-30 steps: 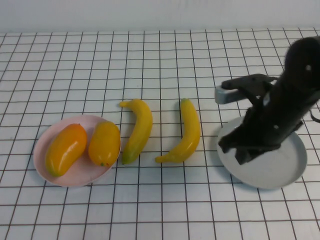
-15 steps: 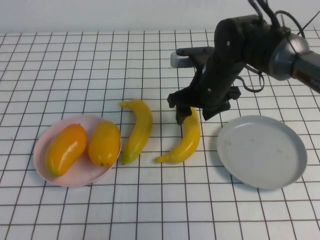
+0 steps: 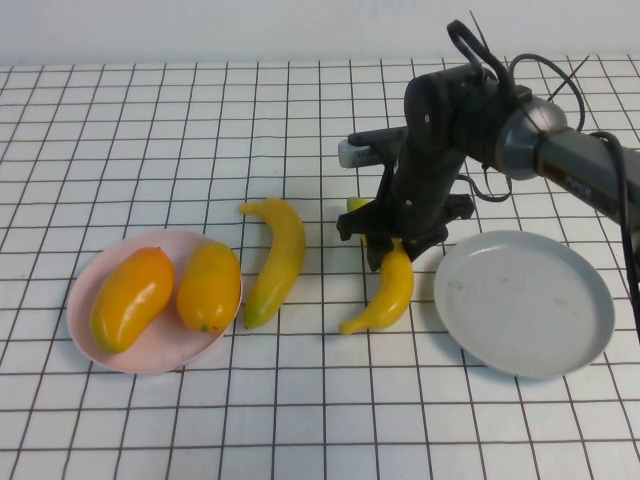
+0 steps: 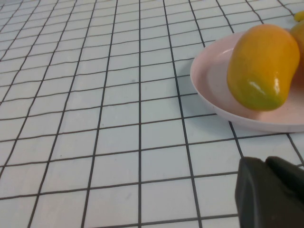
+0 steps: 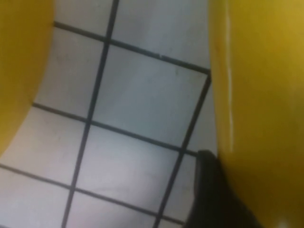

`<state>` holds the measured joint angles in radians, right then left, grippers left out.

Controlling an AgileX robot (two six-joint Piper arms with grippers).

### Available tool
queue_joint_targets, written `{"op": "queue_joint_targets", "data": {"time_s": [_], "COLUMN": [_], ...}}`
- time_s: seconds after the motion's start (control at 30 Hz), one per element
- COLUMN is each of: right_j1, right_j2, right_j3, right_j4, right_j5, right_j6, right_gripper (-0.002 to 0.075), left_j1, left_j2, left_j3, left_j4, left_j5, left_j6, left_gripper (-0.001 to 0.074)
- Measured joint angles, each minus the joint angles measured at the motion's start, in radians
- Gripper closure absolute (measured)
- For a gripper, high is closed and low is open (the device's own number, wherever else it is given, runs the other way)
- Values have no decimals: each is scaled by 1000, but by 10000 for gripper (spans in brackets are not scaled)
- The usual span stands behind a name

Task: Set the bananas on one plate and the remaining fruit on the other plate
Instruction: Put another type of fruit in the right plate

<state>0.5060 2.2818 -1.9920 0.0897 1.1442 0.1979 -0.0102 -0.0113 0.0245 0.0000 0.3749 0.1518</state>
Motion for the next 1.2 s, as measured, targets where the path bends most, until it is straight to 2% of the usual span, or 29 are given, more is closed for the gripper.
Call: {"op": "queue_joint_targets", "data": {"time_s": [0.23,0.37,0.57,0.7,0.9,0.97,1.1,1.2], "right_j1": [0,-17,-103,-196,-276,-281,-283,-274], "right_j2": [-121,-229,-379,-454,-471,-471,-471,-467], "right_j3": [-9,60,340,585,718,718,703,657], "right_j4": [-90,-152,-148,-120,-129,-127,-120,-110], "right_j5": [75,77,62,-62,-198,-227,-257,-237], "right_j6": [-75,-89,-94,-99,-107,-109,-109,-111], "right_gripper": [407,407,407,407,407,377,256,230], "left_j1": [0,0,0,0,0,0,0,0], "left_j2": [0,0,0,0,0,0,0,0], "left_j3": [0,0,0,0,0,0,0,0], "left_j4": [0,0,0,0,0,0,0,0], "left_j5": [0,0,0,0,0,0,0,0], "left_j6": [0,0,0,0,0,0,0,0], "left_gripper": [738,738,738,738,738,738,738,738]}}
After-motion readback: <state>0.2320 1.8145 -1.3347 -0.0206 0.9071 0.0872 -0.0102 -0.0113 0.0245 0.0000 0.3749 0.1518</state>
